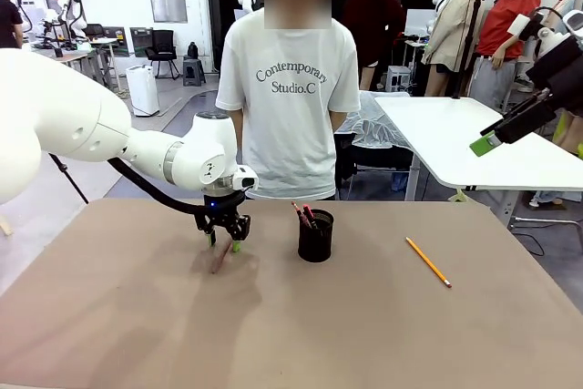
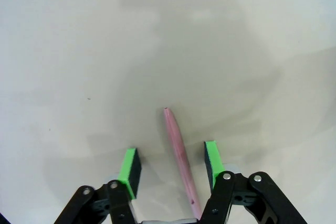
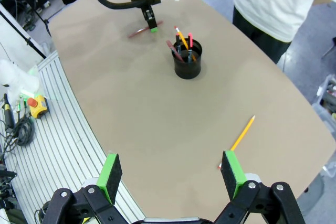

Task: Place the pens into the pen holder.
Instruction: Pick up a writing instrument from the table and place it into the Pen holder.

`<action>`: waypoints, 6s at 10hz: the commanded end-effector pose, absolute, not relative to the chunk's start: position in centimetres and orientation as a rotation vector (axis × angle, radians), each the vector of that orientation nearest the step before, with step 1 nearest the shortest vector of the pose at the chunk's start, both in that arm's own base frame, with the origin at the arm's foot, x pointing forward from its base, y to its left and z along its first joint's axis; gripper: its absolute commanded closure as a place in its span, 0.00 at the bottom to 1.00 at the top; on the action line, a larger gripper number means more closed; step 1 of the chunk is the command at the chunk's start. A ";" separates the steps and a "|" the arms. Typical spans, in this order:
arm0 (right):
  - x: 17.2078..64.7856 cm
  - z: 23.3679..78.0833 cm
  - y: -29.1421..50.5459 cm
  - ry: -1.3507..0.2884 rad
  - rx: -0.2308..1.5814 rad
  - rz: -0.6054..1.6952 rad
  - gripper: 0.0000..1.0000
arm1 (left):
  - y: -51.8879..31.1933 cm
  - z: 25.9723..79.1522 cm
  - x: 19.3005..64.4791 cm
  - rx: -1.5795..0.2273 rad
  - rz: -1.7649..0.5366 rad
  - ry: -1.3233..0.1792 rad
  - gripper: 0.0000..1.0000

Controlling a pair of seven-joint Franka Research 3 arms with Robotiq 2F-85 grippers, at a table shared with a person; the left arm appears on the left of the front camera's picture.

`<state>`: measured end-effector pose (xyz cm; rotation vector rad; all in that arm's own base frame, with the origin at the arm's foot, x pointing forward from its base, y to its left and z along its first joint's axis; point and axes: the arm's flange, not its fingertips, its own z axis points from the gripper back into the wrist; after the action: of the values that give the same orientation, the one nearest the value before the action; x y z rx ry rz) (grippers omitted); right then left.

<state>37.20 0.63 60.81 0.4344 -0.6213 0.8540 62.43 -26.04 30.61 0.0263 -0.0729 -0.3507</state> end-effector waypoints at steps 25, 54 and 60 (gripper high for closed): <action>37.2 61.0 0.7 -0.630 0.457 0.853 0.00 | -18.0 44.8 56.9 -0.788 -1.024 -1.263 1.00; 37.2 61.0 0.7 -0.630 0.457 0.853 0.00 | -33.8 36.4 61.8 -1.157 -1.450 -1.280 1.00; 37.2 61.0 0.7 -0.630 0.457 0.853 0.00 | -33.5 36.2 61.9 -1.134 -1.419 -1.251 0.00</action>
<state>37.19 0.61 60.81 0.4333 -0.6209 0.8533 62.03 -33.90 35.85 -1.1406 -1.2699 -1.4269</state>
